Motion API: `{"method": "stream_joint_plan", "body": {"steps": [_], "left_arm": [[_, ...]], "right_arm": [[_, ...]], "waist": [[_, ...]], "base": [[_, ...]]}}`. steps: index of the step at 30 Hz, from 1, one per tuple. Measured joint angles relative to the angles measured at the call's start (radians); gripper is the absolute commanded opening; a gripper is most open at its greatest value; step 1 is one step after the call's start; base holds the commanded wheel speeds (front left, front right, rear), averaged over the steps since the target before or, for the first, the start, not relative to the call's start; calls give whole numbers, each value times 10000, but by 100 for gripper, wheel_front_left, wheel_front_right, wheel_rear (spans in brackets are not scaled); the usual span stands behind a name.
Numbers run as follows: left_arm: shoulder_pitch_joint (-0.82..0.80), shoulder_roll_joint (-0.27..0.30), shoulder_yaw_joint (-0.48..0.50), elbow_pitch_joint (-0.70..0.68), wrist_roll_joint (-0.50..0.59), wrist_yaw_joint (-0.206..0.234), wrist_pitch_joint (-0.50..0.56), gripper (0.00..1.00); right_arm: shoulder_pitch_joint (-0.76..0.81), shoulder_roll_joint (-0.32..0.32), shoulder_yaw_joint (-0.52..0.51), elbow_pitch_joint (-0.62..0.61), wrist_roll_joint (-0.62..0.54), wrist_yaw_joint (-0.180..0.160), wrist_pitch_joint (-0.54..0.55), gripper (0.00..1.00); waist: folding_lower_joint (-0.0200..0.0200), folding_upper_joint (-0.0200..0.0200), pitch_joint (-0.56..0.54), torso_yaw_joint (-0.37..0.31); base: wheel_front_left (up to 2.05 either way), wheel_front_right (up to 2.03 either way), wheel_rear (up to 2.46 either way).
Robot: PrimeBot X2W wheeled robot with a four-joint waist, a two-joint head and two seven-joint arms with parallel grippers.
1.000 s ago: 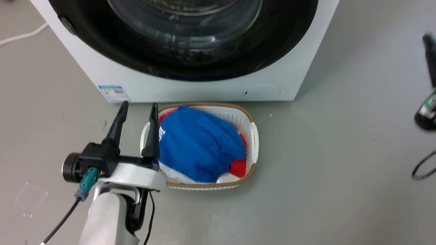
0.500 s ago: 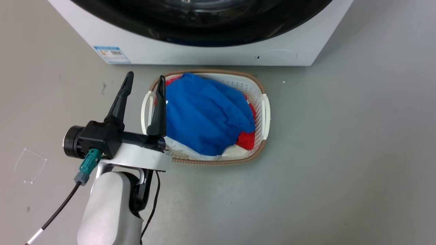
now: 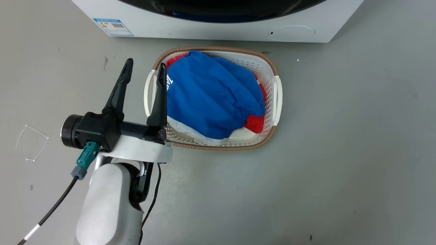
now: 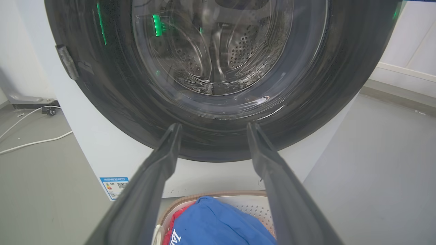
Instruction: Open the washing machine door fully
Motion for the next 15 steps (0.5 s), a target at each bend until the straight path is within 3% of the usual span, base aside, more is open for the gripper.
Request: {"method": "stream_joint_plan", "body": {"steps": [15], "left_arm": [[-201, -2, -12, 71, 2, 69, 0, 100]], "right_arm": [[-258, 136, -50, -109, -360, -2, 1279, 0]], "waist": [[0, 0, 314, 26]], "base": [[0, 0, 0]]}}
